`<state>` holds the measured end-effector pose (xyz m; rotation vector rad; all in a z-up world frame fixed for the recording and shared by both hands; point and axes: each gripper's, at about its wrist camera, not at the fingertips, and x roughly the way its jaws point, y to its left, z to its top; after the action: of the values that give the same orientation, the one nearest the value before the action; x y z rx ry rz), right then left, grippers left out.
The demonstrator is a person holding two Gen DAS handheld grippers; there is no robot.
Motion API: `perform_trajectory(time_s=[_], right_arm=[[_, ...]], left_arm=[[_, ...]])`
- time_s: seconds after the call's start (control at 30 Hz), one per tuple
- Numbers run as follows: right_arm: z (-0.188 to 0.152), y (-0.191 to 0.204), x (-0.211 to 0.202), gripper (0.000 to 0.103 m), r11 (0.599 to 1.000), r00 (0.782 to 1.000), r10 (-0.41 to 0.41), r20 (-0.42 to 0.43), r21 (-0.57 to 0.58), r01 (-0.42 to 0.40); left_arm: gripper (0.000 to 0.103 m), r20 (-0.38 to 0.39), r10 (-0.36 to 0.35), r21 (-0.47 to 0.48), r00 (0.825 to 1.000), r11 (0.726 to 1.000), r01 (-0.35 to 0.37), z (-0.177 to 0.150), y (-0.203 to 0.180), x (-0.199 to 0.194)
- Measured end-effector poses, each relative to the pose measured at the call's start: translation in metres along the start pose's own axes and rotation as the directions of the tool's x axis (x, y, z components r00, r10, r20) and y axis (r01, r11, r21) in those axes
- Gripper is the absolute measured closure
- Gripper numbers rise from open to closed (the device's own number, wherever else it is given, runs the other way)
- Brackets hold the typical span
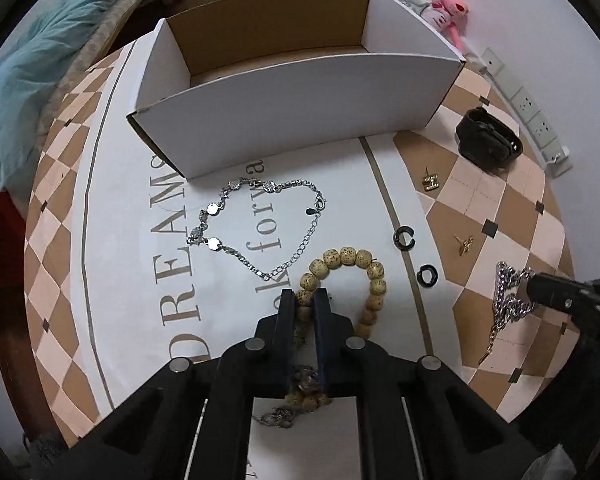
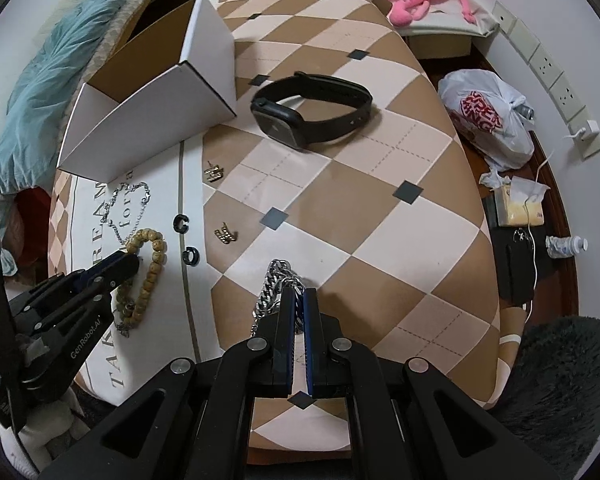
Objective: Organize jewelry
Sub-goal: 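Carry both bracelets into the white box and open both tools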
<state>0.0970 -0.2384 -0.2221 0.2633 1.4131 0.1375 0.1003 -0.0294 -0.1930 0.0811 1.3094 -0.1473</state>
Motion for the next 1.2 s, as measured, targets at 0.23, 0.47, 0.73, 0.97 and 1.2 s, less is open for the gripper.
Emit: perform_trajectory(time_s=[0.23, 0.47, 0.73, 0.97, 1.2], right_arm=[[-0.001, 0.005, -0.016, 0.099, 1.0, 0.999, 0.027, 0.035, -0.001, -0.027], [0.004, 0.023, -0.052, 0.099, 0.996, 0.992, 0.089, 0.093, -0.037, -0.085], [0.031, 0.059, -0.111, 0.099, 0.974, 0.964, 0.213, 0.161, -0.117, -0.196], [0.094, 0.103, -0.149, 0.099, 0.953, 0.94, 0.256, 0.226, -0.225, -0.205], [0.163, 0.126, -0.112, 0.099, 0.958, 0.965, 0.203, 0.168, -0.236, -0.16]], left_arm=[[0.096, 0.03, -0.035, -0.093, 0.999, 0.995, 0.038, -0.016, 0.018, -0.017], [0.096, 0.104, -0.091, -0.157, 0.99, 0.982, 0.107, -0.028, 0.034, -0.065], [0.096, 0.234, -0.158, -0.175, 0.959, 0.964, 0.201, 0.015, 0.038, -0.131], [0.096, 0.317, -0.185, -0.166, 0.93, 0.955, 0.246, 0.084, 0.057, -0.164], [0.096, 0.235, -0.206, -0.207, 0.95, 0.944, 0.256, 0.144, 0.079, -0.115]])
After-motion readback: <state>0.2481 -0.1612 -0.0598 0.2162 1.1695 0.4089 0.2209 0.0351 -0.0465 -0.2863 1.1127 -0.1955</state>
